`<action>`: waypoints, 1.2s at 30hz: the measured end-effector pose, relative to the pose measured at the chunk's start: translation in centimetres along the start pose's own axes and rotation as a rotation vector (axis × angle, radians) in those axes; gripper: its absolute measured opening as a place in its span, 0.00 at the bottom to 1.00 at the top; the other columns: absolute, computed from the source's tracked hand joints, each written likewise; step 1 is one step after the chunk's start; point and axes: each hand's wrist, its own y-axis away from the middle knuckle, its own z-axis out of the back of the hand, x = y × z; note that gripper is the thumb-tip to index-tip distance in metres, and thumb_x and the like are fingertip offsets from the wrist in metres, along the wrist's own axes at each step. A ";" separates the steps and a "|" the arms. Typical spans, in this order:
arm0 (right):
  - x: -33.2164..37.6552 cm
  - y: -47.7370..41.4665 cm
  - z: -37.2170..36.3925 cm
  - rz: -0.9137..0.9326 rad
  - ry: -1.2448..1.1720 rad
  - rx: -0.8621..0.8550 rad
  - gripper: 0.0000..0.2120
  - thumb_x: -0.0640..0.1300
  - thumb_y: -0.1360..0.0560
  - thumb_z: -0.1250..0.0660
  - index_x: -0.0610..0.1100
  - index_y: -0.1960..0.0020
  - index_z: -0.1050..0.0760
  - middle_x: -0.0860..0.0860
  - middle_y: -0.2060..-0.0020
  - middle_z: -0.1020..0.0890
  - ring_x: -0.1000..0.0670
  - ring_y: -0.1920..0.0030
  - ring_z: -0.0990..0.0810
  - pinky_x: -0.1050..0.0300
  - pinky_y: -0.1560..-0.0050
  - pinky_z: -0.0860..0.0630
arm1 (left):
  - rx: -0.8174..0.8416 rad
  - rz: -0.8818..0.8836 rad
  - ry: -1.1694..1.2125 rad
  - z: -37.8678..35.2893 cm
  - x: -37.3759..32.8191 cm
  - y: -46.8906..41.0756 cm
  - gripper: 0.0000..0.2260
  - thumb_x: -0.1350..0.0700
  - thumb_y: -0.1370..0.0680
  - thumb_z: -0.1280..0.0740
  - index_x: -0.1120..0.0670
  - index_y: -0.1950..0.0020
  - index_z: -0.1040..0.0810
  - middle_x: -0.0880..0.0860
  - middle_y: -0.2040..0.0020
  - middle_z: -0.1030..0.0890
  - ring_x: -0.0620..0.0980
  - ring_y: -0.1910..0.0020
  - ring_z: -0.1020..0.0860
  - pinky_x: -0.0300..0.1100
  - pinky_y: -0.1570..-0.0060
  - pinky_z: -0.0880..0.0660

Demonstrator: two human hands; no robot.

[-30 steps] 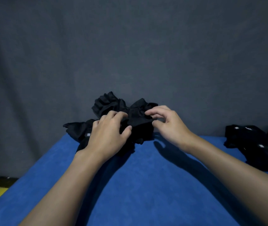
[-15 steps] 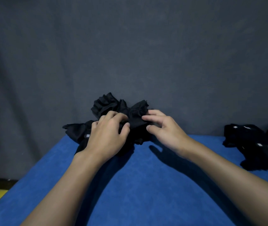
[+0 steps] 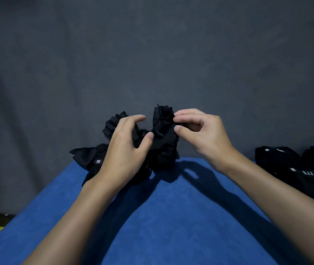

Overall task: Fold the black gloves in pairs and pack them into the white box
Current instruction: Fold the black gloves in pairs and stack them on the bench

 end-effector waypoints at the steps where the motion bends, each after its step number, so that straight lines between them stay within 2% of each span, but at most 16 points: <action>1: 0.1 0.4 0.3 0.003 -0.004 -0.004 0.06 0.31 0.27 0.29 0.37 0.51 0.17 0.50 0.48 0.18 0.56 0.48 0.18 0.63 0.45 0.23 | 0.010 0.028 0.035 -0.1 -0.3 0.0 0.19 0.49 0.21 0.32 0.47 0.31 0.28 0.41 0.34 0.26 0.39 0.33 0.29 0.40 0.32 0.32; 6: 0.7 2.6 2.1 0.009 -0.030 0.021 0.09 0.26 0.27 0.33 0.36 0.52 0.18 0.49 0.49 0.17 0.56 0.49 0.17 0.65 0.47 0.23 | 0.131 0.186 0.215 -1.2 -1.9 0.1 0.28 0.47 0.24 0.29 0.49 0.25 0.32 0.42 0.32 0.25 0.37 0.32 0.30 0.36 0.32 0.33; 8: 0.7 3.5 3.1 -0.008 -0.062 0.030 0.12 0.24 0.27 0.35 0.38 0.54 0.18 0.49 0.48 0.17 0.54 0.48 0.17 0.61 0.45 0.22 | 0.215 0.277 0.414 -1.6 -2.7 0.4 0.28 0.51 0.23 0.28 0.51 0.26 0.32 0.43 0.41 0.19 0.36 0.39 0.23 0.33 0.40 0.27; 11: 0.5 4.8 4.7 -0.037 -0.110 0.023 0.14 0.23 0.28 0.35 0.39 0.56 0.18 0.48 0.46 0.18 0.51 0.45 0.18 0.56 0.42 0.22 | 0.323 0.383 0.673 -2.2 -3.8 1.3 0.21 0.59 0.22 0.30 0.52 0.30 0.30 0.48 0.52 0.13 0.42 0.54 0.16 0.35 0.58 0.21; 12: 0.5 5.3 5.2 -0.046 -0.129 0.013 0.14 0.23 0.28 0.35 0.39 0.56 0.18 0.47 0.45 0.18 0.51 0.45 0.18 0.56 0.41 0.23 | 0.338 0.388 0.710 -2.4 -4.2 1.6 0.20 0.62 0.22 0.31 0.54 0.32 0.29 0.52 0.54 0.13 0.45 0.57 0.15 0.37 0.62 0.20; 14: 0.4 6.4 6.0 -0.073 -0.175 -0.024 0.13 0.23 0.28 0.35 0.39 0.57 0.18 0.47 0.43 0.18 0.52 0.45 0.18 0.57 0.42 0.22 | 0.343 0.388 0.755 -2.9 -5.1 2.3 0.18 0.65 0.22 0.32 0.56 0.33 0.29 0.57 0.55 0.13 0.50 0.59 0.15 0.42 0.61 0.18; 17: 0.4 8.1 7.3 -0.160 -0.239 -0.065 0.10 0.28 0.27 0.32 0.40 0.52 0.19 0.52 0.47 0.17 0.55 0.53 0.17 0.63 0.51 0.22 | 0.325 0.393 0.791 -3.7 -5.9 2.8 0.17 0.66 0.21 0.33 0.57 0.34 0.30 0.58 0.60 0.14 0.51 0.63 0.15 0.42 0.63 0.19; 19: 0.3 9.1 8.0 -0.235 -0.289 0.022 0.12 0.29 0.27 0.32 0.41 0.46 0.21 0.53 0.53 0.15 0.54 0.56 0.17 0.64 0.55 0.22 | 0.321 0.419 0.822 -4.2 -6.2 3.0 0.16 0.65 0.20 0.34 0.57 0.33 0.31 0.58 0.61 0.14 0.50 0.65 0.16 0.42 0.64 0.19; 20: 0.2 9.5 8.2 -0.271 -0.306 0.083 0.15 0.29 0.27 0.32 0.41 0.44 0.23 0.51 0.52 0.15 0.53 0.55 0.16 0.62 0.54 0.22 | 0.326 0.436 0.836 -4.3 -6.3 3.0 0.16 0.64 0.20 0.35 0.57 0.33 0.31 0.57 0.62 0.15 0.50 0.66 0.17 0.42 0.65 0.19; 22: -0.1 10.2 8.5 -0.332 -0.308 0.170 0.18 0.29 0.27 0.32 0.42 0.40 0.25 0.46 0.48 0.16 0.48 0.51 0.16 0.58 0.52 0.21 | 0.346 0.462 0.807 -4.8 -6.3 3.3 0.16 0.62 0.19 0.35 0.55 0.32 0.32 0.54 0.65 0.15 0.48 0.68 0.18 0.41 0.65 0.20; 24: -0.3 10.5 8.5 -0.365 -0.272 0.164 0.19 0.27 0.26 0.33 0.42 0.39 0.25 0.47 0.45 0.16 0.45 0.50 0.15 0.55 0.52 0.19 | 0.370 0.471 0.702 -5.3 -5.9 3.7 0.20 0.59 0.20 0.32 0.51 0.31 0.34 0.50 0.66 0.17 0.45 0.67 0.19 0.41 0.61 0.21; 27: -0.2 10.8 8.4 -0.388 -0.227 0.089 0.18 0.27 0.26 0.34 0.43 0.40 0.25 0.48 0.46 0.16 0.45 0.54 0.14 0.53 0.55 0.18 | 0.457 0.450 0.609 -5.6 -5.0 4.2 0.28 0.59 0.26 0.25 0.41 0.33 0.33 0.54 0.62 0.19 0.50 0.61 0.20 0.50 0.51 0.22; 29: -0.3 11.0 8.5 -0.408 -0.165 0.075 0.18 0.28 0.26 0.33 0.45 0.41 0.24 0.49 0.46 0.17 0.44 0.56 0.14 0.50 0.56 0.18 | 0.499 0.426 0.595 -5.7 -4.6 4.5 0.23 0.64 0.27 0.25 0.45 0.40 0.29 0.55 0.63 0.21 0.55 0.61 0.21 0.54 0.51 0.23; 31: -0.7 11.2 8.6 -0.450 -0.085 0.082 0.19 0.29 0.27 0.31 0.48 0.42 0.24 0.50 0.43 0.18 0.45 0.56 0.14 0.47 0.53 0.17 | 0.497 0.428 0.561 -6.0 -4.5 4.7 0.13 0.65 0.27 0.25 0.54 0.48 0.24 0.55 0.64 0.22 0.54 0.62 0.24 0.50 0.54 0.26; 34: -1.4 11.4 9.0 -0.555 0.039 0.092 0.17 0.33 0.28 0.29 0.49 0.44 0.23 0.50 0.47 0.18 0.54 0.50 0.17 0.55 0.51 0.19 | 0.509 0.487 0.494 -7.0 -4.4 5.2 0.04 0.62 0.26 0.25 0.57 0.53 0.18 0.56 0.60 0.18 0.52 0.59 0.22 0.47 0.51 0.25; 36: -1.7 11.7 9.4 -0.608 0.189 0.186 0.17 0.39 0.27 0.28 0.51 0.41 0.25 0.52 0.52 0.19 0.58 0.57 0.18 0.62 0.51 0.21 | 0.530 0.475 0.389 -7.6 -4.1 5.6 0.02 0.60 0.23 0.28 0.56 0.51 0.17 0.54 0.57 0.16 0.48 0.58 0.21 0.42 0.50 0.25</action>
